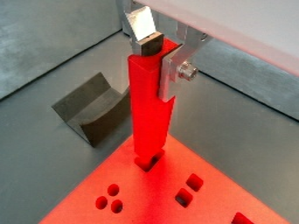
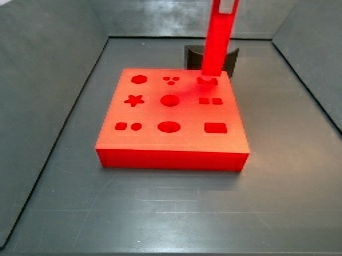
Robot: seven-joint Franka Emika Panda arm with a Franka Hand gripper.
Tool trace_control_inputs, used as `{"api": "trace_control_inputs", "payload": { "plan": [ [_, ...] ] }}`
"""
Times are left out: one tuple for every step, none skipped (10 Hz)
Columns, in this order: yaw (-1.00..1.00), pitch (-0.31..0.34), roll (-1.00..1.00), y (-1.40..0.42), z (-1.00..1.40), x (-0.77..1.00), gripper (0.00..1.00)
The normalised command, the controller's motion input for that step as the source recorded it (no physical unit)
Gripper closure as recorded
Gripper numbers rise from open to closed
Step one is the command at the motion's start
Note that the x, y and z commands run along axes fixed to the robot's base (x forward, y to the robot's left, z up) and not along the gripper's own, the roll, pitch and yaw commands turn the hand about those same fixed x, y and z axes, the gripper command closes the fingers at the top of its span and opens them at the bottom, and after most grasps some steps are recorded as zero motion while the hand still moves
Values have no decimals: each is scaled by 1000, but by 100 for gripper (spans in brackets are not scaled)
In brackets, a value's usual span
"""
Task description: Insert the arch object.
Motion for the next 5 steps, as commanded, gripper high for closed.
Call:
{"api": "trace_control_inputs", "payload": {
  "plan": [
    [0, -160, -116, 0, -111, 0, 100],
    [0, -149, -81, 0, -169, 0, 100],
    [0, -140, -80, 0, -211, 0, 100],
    [0, -130, -37, 0, -266, -29, 100],
    [0, -123, -36, 0, -229, -6, 100]
  ]
}}
